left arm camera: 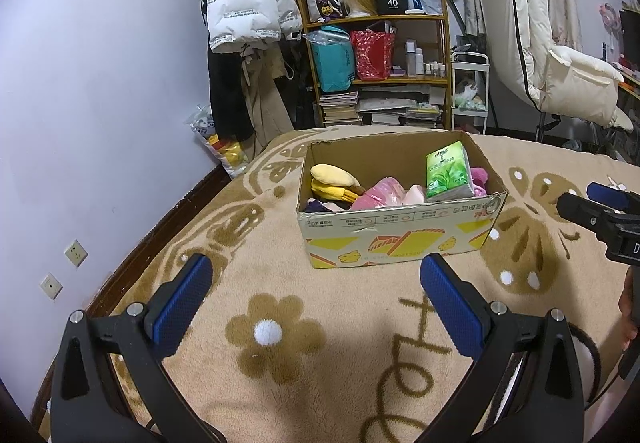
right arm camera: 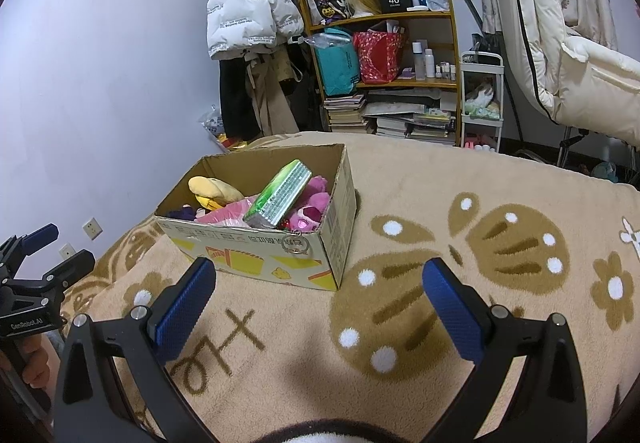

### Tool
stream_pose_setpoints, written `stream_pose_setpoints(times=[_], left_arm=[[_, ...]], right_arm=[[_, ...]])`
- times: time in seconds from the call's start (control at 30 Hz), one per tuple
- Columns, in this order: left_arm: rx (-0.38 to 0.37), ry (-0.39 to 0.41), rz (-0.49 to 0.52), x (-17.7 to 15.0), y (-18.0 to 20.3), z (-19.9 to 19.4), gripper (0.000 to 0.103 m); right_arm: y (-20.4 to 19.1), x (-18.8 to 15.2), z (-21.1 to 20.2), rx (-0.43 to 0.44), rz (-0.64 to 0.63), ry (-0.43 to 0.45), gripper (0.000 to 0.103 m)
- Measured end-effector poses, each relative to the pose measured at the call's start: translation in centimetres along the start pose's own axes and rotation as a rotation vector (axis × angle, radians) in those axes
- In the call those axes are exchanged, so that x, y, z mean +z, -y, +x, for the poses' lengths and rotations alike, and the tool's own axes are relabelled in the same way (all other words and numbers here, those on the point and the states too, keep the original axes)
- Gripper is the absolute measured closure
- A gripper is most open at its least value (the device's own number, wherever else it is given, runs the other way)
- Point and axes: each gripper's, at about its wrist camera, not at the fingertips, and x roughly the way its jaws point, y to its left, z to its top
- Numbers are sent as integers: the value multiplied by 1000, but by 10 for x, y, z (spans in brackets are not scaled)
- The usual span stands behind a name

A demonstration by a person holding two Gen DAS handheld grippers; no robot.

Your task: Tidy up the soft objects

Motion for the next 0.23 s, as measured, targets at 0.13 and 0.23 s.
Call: stream_pose_setpoints(times=[0.13, 0.23], left_arm=[[-2, 0, 1, -1, 1, 0, 0], [-3, -1, 0, -1, 1, 0, 0]], right_arm=[[0, 0, 0, 0, -1, 1, 0], [0, 0, 0, 0, -1, 0, 0]])
